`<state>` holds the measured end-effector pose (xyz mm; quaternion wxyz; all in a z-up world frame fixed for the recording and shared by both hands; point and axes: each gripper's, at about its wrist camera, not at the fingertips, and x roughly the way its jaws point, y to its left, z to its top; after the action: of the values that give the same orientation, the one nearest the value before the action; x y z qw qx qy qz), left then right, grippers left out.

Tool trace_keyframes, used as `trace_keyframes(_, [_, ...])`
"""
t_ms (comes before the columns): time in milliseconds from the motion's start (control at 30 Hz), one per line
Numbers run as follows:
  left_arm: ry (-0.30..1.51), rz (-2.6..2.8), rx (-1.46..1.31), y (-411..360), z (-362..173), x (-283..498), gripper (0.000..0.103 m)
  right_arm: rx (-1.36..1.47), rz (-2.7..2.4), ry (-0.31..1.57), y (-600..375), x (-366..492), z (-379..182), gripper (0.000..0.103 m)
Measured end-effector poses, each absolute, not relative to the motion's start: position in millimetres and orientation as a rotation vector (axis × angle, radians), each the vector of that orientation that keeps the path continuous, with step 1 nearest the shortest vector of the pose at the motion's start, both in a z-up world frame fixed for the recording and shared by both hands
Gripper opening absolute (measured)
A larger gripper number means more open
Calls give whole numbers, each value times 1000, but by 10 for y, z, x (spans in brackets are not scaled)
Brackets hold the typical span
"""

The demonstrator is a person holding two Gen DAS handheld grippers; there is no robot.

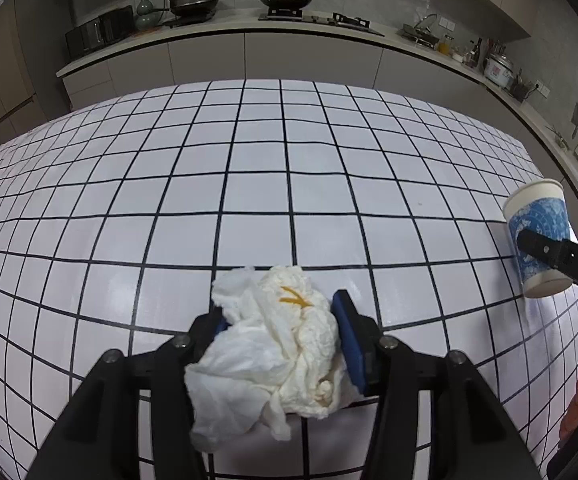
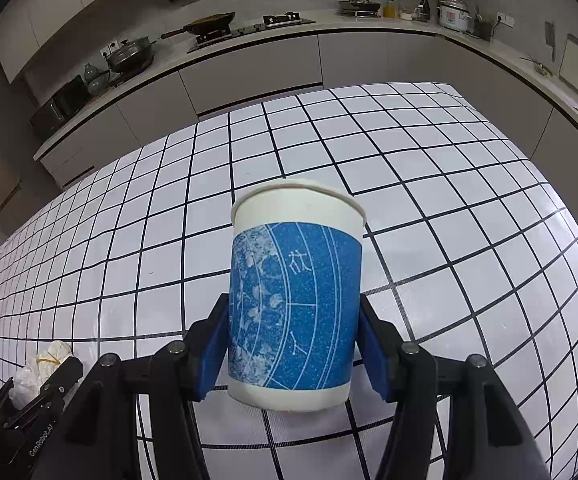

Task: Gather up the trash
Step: 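Carry the tissue and cup over the black bucket and open both tools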

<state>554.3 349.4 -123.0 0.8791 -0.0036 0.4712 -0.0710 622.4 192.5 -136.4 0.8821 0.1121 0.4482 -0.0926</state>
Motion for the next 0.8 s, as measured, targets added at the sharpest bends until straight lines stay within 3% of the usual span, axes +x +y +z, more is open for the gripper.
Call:
trace_keyframes(233, [971,-155,-36,3556,-1213,5532,42,226,-191,898,1954,6141,-1267,60])
trace_keyframes(800, [844,-217,-4,3438,-830,5172,41,255,-157,847,1923,5795,-1039,60])
